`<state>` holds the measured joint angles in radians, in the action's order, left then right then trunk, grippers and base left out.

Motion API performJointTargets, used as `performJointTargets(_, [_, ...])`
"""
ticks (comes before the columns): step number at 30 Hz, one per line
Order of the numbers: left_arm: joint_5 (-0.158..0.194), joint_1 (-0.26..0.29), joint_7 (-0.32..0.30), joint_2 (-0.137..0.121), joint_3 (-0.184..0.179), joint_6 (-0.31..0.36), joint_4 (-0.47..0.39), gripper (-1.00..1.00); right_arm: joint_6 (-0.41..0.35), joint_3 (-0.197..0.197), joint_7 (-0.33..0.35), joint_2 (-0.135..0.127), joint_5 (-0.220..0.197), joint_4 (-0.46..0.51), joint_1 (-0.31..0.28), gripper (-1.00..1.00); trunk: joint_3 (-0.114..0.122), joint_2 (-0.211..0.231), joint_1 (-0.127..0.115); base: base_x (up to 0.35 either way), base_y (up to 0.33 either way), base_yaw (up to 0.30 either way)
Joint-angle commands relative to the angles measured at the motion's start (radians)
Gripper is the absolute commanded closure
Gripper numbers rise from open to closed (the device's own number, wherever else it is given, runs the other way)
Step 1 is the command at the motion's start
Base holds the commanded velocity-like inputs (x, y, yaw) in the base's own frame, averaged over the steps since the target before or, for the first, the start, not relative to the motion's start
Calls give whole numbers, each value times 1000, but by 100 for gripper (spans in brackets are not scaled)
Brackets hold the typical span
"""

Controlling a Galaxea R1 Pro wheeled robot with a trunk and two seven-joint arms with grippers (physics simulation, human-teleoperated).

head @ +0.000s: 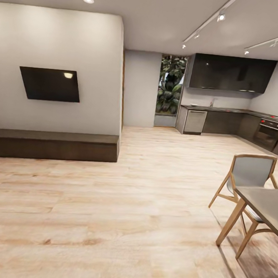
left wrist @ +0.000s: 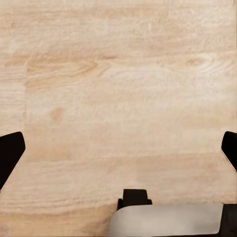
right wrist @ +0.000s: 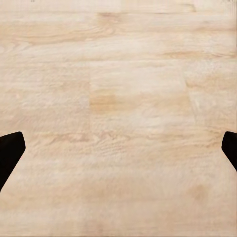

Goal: In the kitchen, take the Vidalia onion out of the sink, dice it on the chopping board with the paring knife, put the diced onion into the bowl on the countertop, then place both the paring knife and the chopping board into the sink.

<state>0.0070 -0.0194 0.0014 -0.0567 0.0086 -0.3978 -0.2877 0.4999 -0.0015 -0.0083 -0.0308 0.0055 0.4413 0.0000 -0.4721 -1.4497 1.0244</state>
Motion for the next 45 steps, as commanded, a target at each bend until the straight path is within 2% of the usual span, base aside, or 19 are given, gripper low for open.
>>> performJointTargets(1, [1,-1,0,0,1,-1,-2,-100,2,0,-1,0,1,1,0,-100,-1,0,1,317,0,-97])
performJointTargets(16, [1,-1,0,0,1,-1,-2,-100,2,0,-1,0,1,1,0,-100,-1,0,1,317,0,-83])
performJointTargets(45, [1,-1,0,0,1,-1,-2,-100,2,0,-1,0,1,0,0,-100,-1,0,1,317,0,-2])
